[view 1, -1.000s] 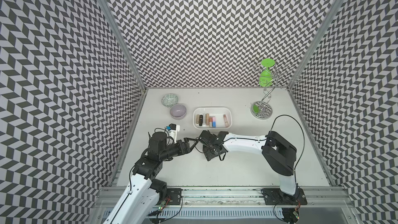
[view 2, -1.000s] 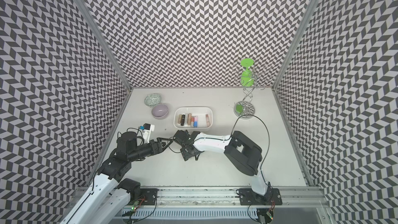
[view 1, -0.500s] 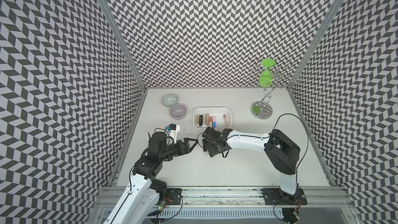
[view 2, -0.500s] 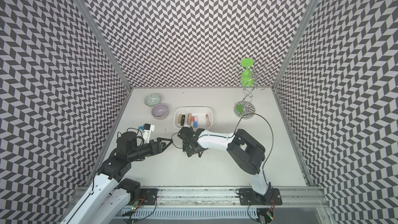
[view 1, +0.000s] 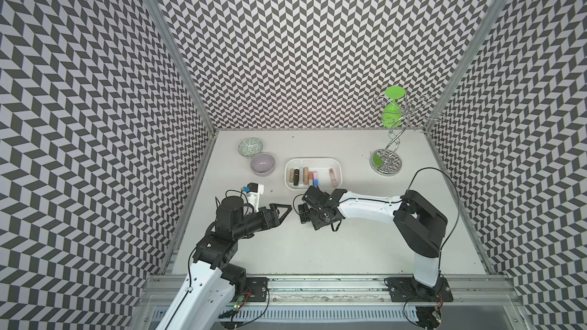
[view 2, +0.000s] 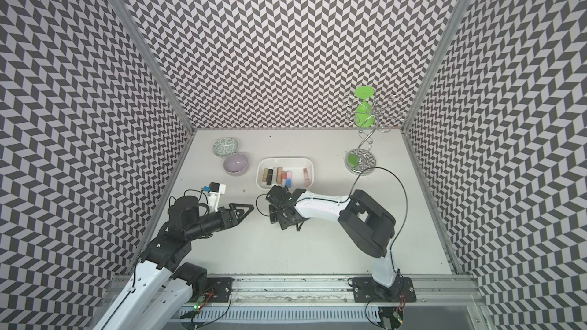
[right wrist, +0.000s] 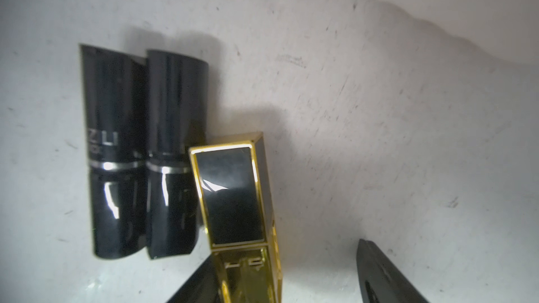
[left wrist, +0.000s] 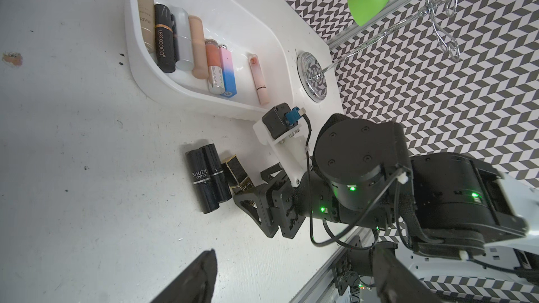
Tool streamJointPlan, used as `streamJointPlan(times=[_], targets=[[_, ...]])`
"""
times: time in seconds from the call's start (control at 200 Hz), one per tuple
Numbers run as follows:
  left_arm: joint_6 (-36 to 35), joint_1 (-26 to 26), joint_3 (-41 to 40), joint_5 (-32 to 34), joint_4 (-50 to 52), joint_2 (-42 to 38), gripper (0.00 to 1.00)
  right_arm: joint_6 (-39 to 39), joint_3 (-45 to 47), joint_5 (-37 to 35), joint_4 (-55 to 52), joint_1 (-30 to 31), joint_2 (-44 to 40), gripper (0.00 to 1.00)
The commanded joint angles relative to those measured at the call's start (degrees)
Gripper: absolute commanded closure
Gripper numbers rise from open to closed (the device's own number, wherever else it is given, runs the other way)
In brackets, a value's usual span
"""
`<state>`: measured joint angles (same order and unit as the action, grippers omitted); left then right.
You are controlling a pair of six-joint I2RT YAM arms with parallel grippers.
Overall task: Put the lipstick into the storage box
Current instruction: Pick up the lipstick at the center of the board.
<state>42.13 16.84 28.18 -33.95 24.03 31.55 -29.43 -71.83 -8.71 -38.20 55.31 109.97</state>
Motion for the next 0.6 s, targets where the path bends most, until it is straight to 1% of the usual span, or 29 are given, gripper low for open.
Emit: streamJointPlan(times=[0.0,0.135,0.265,0.596], targets=[[0.23,-0.23,-0.24,-0.41,-0.74,-0.92,0.13,1.11,0.78,-0.68,0.16,-0.3,-0.75,0.35],[0.23,-0.25,-0.28,-0.24,-0.39,-1.23,0.13,1.63,-0.37,-0.74,0.21,-0.45,0.27,0.43],[0.15,-0.23,-0.25,-0.15,-0.39,-1.01,0.13,2.17,-1.46,-0.7,0.37,-0.79,1.14,0.47],[-0.82,-0.47,0.59,-0.06,-0.73,0.71,0.13,4.88,-5.05,0.53,0.84,-1.87,3.4,0.48]])
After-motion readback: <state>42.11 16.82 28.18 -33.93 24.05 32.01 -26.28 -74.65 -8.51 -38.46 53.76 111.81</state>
